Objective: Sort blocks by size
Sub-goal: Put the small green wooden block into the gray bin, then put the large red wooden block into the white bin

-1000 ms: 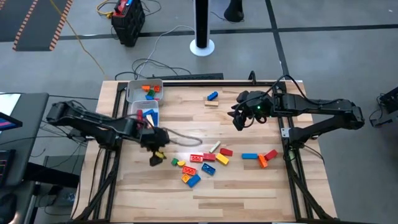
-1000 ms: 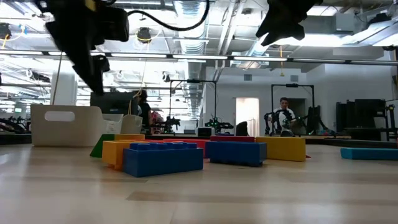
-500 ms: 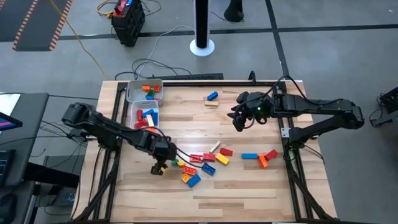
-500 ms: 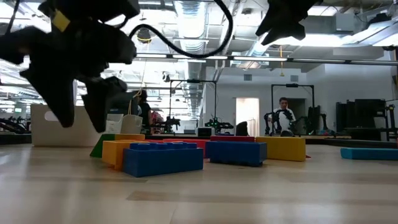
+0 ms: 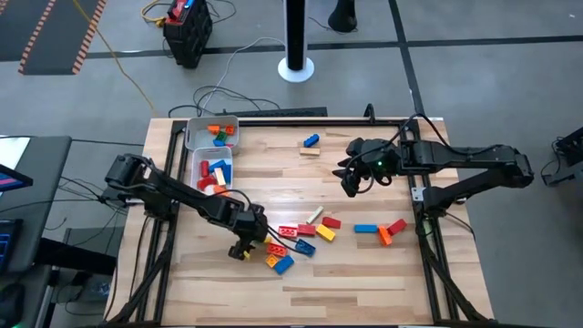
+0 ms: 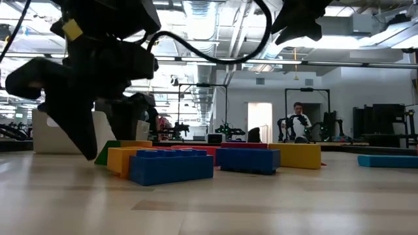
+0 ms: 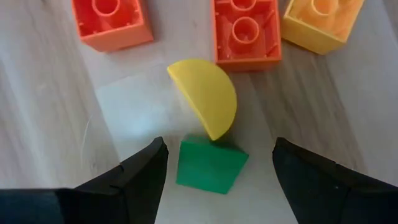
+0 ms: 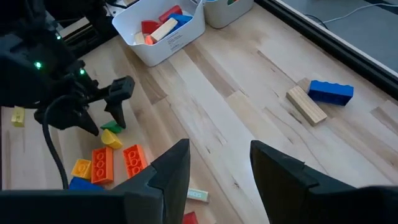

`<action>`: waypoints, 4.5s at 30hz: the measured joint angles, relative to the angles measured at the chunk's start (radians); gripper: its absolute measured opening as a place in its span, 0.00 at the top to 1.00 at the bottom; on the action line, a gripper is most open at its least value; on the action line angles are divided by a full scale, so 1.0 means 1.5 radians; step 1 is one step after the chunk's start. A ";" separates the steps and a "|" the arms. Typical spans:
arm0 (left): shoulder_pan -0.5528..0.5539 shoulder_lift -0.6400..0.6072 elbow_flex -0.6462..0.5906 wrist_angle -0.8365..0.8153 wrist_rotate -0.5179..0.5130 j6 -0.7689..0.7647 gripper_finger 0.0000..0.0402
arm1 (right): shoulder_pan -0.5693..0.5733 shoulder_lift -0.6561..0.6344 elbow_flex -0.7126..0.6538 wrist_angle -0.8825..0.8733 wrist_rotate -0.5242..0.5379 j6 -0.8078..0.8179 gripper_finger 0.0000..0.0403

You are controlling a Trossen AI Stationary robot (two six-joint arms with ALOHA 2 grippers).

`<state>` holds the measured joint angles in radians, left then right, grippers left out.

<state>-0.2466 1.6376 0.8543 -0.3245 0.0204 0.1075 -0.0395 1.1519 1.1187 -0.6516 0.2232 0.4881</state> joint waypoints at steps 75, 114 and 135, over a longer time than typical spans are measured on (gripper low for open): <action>0.515 -0.146 0.063 0.035 0.051 -0.319 0.35 | 0.006 0.073 0.000 -0.021 -0.065 -0.026 0.52; 0.249 -0.430 0.063 -0.181 -0.385 -0.547 0.36 | 0.088 0.293 -0.176 0.177 -0.166 -0.155 0.39; 0.249 -0.470 0.063 -0.240 -0.432 -0.581 0.36 | 0.099 0.352 -0.254 0.370 -0.159 -0.152 0.39</action>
<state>0.1276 0.9321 0.9489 -0.6850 -0.6273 -0.7647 0.1089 1.6794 0.7383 -0.0972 -0.0154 0.2596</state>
